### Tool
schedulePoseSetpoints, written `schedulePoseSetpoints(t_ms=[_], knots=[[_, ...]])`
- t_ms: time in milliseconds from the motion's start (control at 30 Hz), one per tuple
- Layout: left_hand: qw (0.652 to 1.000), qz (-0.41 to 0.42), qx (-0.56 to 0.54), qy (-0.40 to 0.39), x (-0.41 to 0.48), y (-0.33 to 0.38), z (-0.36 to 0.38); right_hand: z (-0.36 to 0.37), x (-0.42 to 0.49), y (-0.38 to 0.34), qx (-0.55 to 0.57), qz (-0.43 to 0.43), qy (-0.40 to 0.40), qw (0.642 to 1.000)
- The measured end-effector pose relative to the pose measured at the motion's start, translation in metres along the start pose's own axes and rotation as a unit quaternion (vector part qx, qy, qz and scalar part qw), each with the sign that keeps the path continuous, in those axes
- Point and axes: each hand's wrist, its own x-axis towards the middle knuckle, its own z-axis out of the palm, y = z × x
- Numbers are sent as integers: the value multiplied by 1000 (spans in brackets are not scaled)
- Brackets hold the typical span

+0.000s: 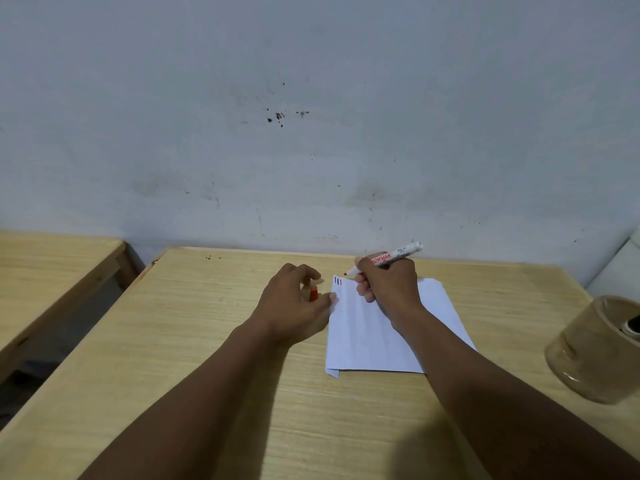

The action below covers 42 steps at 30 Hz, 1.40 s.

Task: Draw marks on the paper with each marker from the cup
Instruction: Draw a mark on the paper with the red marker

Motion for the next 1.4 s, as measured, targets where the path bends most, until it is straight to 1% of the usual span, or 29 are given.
schedulePoseSetpoints(t_ms=[100, 200, 267, 400, 500, 567, 667, 867, 1000, 1100, 1233, 1300, 1400], knots=[[1000, -19, -17, -5, -1, 0, -9, -7, -3, -18, 96, 57, 1, 994], [996, -51, -75, 18, 0, 1, -17, -17, -8, -43, 152, 54, 15, 987], [986, -74, -151, 24, 4, 10, -25, -27, -14, -63, 173, 51, 11, 984], [932, -82, -352, 4, 5, 53, -41, -59, -33, -91, 212, 67, -25, 975], [879, -87, -468, -29, 0, 95, -40, -86, -54, -102, 227, 63, -41, 971], [847, -94, -521, -43, -5, 120, -34, -102, -68, -107, 238, 55, -42, 969], [827, -99, -550, -63, -12, 151, -19, -125, -86, -113, 252, 38, -46, 966], [814, -82, -565, -103, -26, 203, 7, -163, -107, -119, 264, 2, -37, 964], [813, -75, -564, -125, -28, 229, 21, -182, -113, -118, 257, -13, -22, 966], [822, -62, -552, -123, -30, 244, 33, -191, -112, -115, 271, -26, -10, 962], [847, -32, -520, -104, -25, 258, 42, -201, -108, -114, 293, -42, -7, 955], [859, -16, -502, -104, -22, 261, 43, -207, -109, -118, 266, -45, -11, 963], [866, 3, -489, -102, -16, 265, 43, -223, -113, -136, 152, -34, -20, 988]])
